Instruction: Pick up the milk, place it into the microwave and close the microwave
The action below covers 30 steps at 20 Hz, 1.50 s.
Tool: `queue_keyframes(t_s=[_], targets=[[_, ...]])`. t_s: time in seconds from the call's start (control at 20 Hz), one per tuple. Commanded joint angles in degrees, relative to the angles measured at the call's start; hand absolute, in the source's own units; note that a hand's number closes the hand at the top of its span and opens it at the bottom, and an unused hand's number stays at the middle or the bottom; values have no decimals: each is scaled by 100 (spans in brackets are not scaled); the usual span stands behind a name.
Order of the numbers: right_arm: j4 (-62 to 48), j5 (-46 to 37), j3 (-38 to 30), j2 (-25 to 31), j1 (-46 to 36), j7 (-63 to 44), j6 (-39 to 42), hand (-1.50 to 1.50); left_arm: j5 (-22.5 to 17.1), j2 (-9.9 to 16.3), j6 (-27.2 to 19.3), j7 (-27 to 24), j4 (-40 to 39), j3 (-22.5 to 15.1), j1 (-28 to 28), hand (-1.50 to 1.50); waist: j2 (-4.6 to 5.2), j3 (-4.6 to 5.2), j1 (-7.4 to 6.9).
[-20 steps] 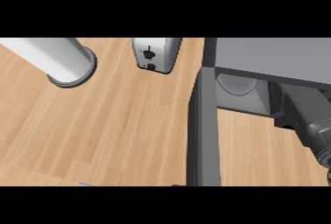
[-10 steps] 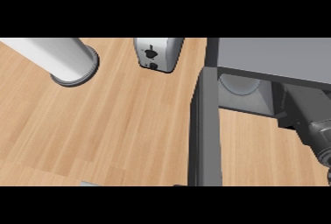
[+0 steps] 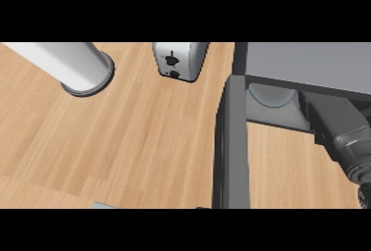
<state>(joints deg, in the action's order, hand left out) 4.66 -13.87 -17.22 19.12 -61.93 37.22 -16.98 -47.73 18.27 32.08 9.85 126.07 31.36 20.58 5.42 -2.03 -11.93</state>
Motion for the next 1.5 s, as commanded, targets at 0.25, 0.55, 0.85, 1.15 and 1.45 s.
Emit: queue_keyframes(t_s=[0.25,0.55,0.85,1.15,1.45], targets=[[63,-111,134,-645,-784,-545,-651,-150,180,-22,49,76,-222,-277,-168,-150,-70,190,-97],[163,9,36,-729,-845,-381,-748,-150,362,-83,151,103,-273,-432,-145,-150,-156,187,47],[187,199,-188,-631,-759,-256,-1082,-150,419,-256,200,123,-299,-545,39,-150,-212,183,184],[-10,-40,48,-476,-596,-191,-599,-150,897,-587,324,20,-236,-780,181,-150,-311,190,499],[-11,141,-92,-402,-316,-45,192,-150,1263,-1112,888,-366,-357,-1281,319,-150,-351,193,685]])
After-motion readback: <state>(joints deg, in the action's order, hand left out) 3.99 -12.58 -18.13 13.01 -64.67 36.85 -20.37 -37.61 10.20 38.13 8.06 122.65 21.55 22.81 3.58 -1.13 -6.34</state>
